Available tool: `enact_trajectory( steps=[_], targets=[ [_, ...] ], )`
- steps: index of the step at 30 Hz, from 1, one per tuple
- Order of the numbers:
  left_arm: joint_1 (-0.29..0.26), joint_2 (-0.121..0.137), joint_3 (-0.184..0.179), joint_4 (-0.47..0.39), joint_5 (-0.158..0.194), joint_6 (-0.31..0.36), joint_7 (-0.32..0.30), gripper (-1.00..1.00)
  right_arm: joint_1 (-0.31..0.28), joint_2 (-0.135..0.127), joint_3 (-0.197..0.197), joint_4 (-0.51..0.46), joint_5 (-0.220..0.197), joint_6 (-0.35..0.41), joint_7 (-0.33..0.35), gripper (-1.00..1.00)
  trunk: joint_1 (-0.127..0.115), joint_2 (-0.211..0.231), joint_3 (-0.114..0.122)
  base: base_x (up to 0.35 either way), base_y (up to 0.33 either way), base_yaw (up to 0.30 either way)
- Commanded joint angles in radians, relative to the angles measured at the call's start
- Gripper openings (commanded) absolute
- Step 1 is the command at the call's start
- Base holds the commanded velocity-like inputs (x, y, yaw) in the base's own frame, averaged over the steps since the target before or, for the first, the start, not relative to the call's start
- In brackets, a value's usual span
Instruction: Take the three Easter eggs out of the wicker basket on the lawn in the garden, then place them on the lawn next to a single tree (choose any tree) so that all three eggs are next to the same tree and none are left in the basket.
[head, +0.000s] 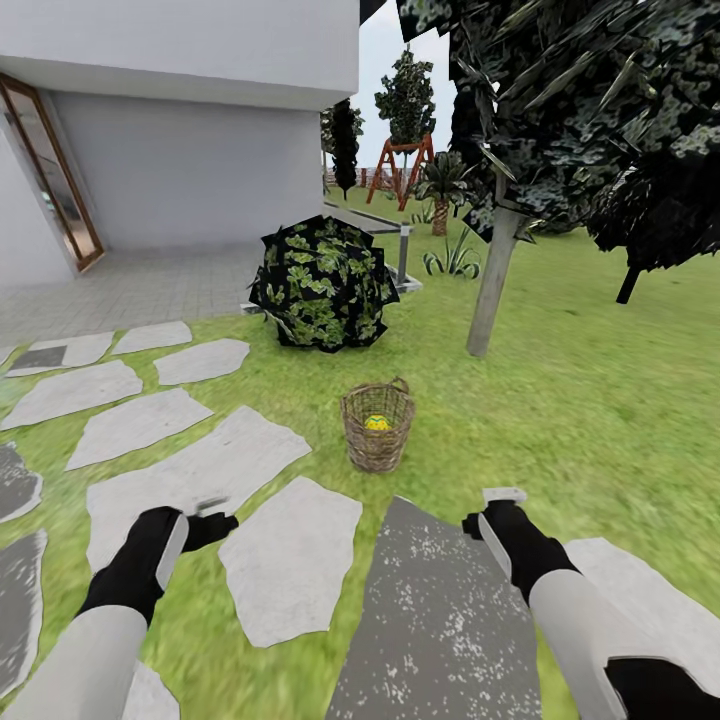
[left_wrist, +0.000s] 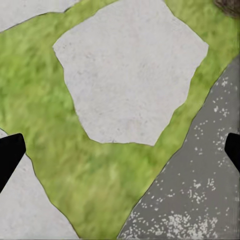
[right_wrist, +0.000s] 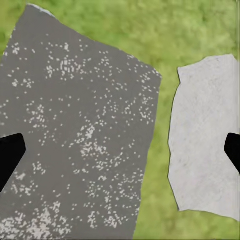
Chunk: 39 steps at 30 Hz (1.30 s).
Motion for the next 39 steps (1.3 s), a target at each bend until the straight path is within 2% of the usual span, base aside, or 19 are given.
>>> enact_trajectory(
  steps=[1,9,23,34,39],
  targets=[
    [0.000,-0.005,0.001,-0.001,0.005,0.006,0.001,1.00,-0.001,-0.001,0.001,-0.002,0.001,0.006,-0.001,1.00,0.000,-0.001,-0.001,0.000,-0.079,0.000],
    [0.006,-0.043,-0.003,0.032,0.001,0.008,0.002,1.00,-0.001,-0.002,0.004,-0.002,0.006,0.004,-0.002,1.00,0.000,-0.001,-0.001,0.000,-0.257,0.000],
    [0.008,-0.049,-0.005,0.038,0.002,0.007,0.002,1.00,0.000,0.004,0.005,-0.002,0.006,0.005,-0.002,1.00,0.000,-0.001,-0.001,0.052,-0.321,0.015],
    [0.008,-0.049,-0.004,0.039,0.003,0.007,0.002,1.00,0.001,0.005,0.005,0.000,0.008,0.006,-0.004,1.00,0.000,-0.001,-0.001,0.221,-0.277,0.264],
    [0.008,-0.048,-0.005,0.066,0.002,0.007,0.002,1.00,0.001,0.005,0.005,0.000,0.007,0.006,-0.004,1.00,0.000,-0.001,-0.001,0.270,-0.236,0.297]
  ],
)
